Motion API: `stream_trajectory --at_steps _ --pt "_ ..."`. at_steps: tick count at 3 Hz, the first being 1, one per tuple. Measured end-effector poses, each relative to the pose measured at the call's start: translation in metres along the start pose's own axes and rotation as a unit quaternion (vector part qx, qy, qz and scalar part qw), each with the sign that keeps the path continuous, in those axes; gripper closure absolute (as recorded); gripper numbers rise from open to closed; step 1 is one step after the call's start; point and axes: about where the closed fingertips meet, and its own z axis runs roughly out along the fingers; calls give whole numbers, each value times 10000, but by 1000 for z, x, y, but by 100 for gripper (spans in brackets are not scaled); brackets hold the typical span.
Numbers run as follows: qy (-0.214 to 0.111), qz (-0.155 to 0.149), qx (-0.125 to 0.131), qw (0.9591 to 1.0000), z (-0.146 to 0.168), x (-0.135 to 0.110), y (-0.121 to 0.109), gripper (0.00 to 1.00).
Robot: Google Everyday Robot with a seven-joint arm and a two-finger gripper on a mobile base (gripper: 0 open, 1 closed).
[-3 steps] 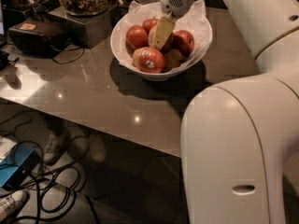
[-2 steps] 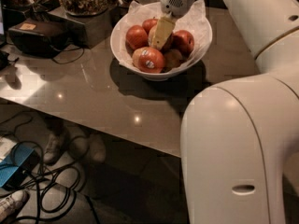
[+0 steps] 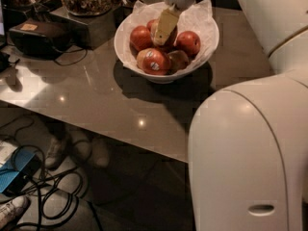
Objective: Pick apple from white bowl
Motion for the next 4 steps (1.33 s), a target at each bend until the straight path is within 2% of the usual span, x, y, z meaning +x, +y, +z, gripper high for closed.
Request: stream_trajectory --at_steps 1,2,4 --pt "-98 -77 246 9996 -32 -14 7 100" --pt "-218 -271 229 9991 -51 -30 21 100" --pt "-367 -640 -26 9973 -74 -50 62 100"
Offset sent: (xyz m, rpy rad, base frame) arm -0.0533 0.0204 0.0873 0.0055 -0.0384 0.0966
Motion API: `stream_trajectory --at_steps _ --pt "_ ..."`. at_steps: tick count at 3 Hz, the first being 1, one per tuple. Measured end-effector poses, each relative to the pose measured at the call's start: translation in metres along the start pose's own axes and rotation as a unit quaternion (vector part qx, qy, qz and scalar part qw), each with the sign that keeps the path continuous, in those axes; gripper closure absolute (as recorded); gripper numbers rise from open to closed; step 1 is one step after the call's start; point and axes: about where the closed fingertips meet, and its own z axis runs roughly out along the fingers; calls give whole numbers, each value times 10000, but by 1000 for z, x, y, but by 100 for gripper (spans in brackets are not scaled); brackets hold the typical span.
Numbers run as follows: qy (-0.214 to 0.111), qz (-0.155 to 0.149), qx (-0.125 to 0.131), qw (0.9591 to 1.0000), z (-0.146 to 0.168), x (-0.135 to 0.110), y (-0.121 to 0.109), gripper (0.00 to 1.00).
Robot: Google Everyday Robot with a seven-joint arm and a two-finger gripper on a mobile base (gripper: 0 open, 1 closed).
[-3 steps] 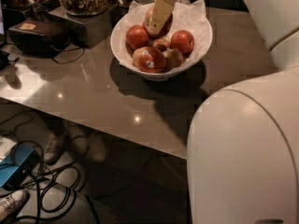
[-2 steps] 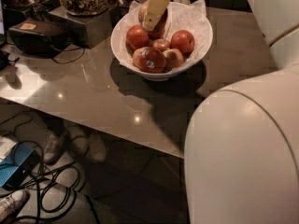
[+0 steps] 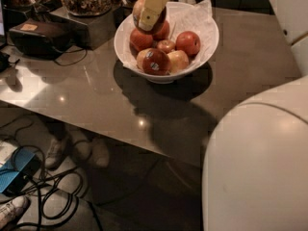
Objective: Pick apple from white bowl
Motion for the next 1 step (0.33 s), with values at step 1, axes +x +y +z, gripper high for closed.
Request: stream_trajectory --at_steps 1 --pt "-106 -2 116 9999 2 -6 -6 100"
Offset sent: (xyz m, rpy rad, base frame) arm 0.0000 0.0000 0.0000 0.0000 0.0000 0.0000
